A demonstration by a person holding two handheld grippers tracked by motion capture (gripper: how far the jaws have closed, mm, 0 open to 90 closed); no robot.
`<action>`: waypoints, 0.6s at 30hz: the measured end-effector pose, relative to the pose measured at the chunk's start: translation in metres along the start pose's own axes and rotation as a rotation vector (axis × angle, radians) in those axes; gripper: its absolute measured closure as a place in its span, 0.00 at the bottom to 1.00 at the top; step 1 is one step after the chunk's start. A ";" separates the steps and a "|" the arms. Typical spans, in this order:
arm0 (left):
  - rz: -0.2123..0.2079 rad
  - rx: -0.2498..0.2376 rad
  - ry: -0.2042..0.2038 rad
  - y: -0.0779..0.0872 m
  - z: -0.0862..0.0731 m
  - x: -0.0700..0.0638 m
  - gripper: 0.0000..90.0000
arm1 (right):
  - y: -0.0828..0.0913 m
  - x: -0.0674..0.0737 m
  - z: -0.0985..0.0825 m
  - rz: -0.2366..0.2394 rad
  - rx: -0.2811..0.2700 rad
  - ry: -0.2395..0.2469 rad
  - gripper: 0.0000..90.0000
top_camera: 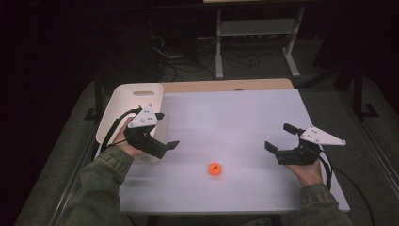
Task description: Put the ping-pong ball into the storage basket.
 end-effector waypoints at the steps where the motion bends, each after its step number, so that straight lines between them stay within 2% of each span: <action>1: -0.012 0.003 0.004 -0.002 0.000 0.000 0.00 | 0.000 0.000 0.000 0.001 0.001 0.000 0.00; 10: -0.072 0.032 -0.013 -0.010 0.004 -0.004 0.00 | 0.000 0.001 0.000 0.002 0.002 0.000 0.00; 18: -0.100 0.060 -0.040 -0.019 0.007 -0.009 0.00 | 0.000 0.001 0.000 0.003 0.002 0.000 0.00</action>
Point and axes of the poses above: each handheld gripper's, and its own axes: y roughly backward along the jaws, z roughly out of its top, x roughly to its left, the point moved 6 cm from there along -y, roughly forward along the jaws, and after that the axes turned 13 degrees about -y, right-handed, at the moved point
